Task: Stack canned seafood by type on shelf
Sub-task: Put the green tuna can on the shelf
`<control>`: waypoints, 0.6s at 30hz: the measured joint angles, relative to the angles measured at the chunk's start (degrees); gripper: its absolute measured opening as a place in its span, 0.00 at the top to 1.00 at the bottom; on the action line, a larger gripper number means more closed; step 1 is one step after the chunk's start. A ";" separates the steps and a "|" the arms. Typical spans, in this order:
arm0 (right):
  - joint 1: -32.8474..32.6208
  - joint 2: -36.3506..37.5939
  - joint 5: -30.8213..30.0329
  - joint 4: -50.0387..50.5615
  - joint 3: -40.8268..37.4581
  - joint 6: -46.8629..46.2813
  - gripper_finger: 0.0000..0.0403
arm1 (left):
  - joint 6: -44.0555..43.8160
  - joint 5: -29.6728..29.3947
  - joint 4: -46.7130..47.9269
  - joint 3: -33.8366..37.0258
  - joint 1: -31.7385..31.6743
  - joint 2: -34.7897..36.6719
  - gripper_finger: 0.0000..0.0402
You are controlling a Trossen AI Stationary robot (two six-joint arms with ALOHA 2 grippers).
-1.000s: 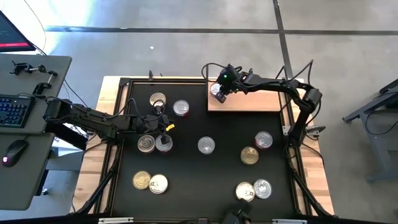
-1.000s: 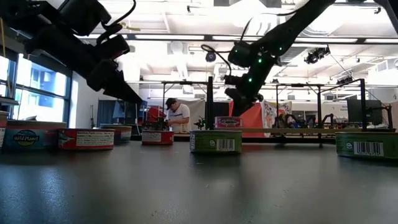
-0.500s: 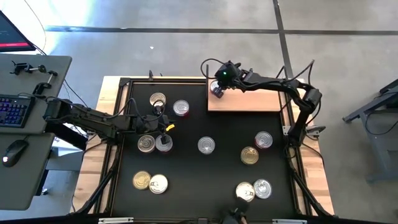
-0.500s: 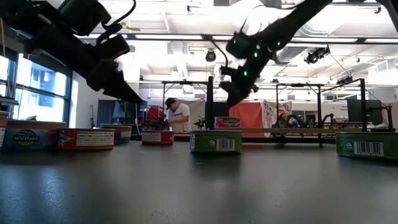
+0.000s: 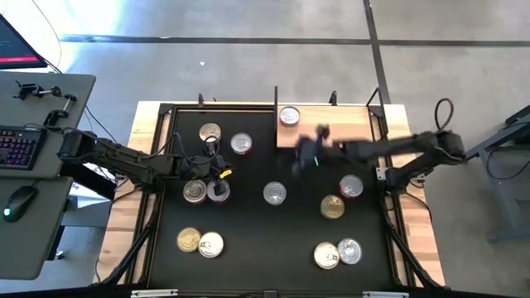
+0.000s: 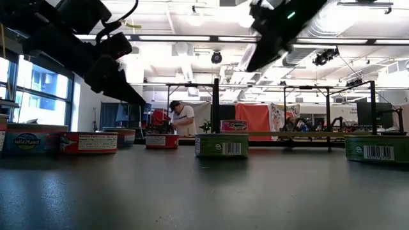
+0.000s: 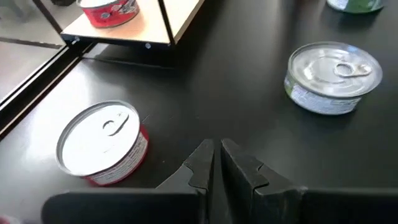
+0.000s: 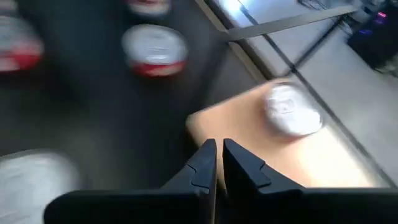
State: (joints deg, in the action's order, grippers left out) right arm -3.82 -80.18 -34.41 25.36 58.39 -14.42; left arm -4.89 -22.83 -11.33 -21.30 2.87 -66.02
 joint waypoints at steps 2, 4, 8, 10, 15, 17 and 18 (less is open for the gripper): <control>-7.85 0.57 -6.82 -3.07 -3.20 -8.09 0.96 | 0.02 0.00 -1.10 0.00 0.43 -0.10 0.95; -15.75 0.05 -12.84 -7.53 -6.30 -14.74 0.96 | 0.76 -0.02 -2.42 0.03 0.80 -0.25 0.95; -28.70 -3.74 -25.36 -22.72 -11.03 -16.91 0.99 | 3.74 0.00 -7.50 0.02 1.28 -1.11 0.95; -32.31 -5.89 -29.43 -28.77 -12.44 -13.84 1.00 | 5.34 0.05 -10.95 0.04 1.34 -1.79 0.95; -33.48 -9.54 -30.46 -33.59 -14.49 -13.02 0.97 | 9.81 7.57 -17.52 0.00 1.29 -3.61 0.95; -31.71 -11.11 -29.19 -34.03 -14.71 -16.77 0.93 | 12.90 12.43 -17.65 0.02 1.30 -4.56 0.95; -30.78 -11.97 -27.99 -34.01 -14.92 -17.90 0.90 | 13.98 14.66 -18.49 0.02 1.34 -5.47 0.95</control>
State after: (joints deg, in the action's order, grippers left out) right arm -34.59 -92.15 -62.40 -8.64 43.47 -32.32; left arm 9.09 -8.17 -29.81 -21.28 4.21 -71.49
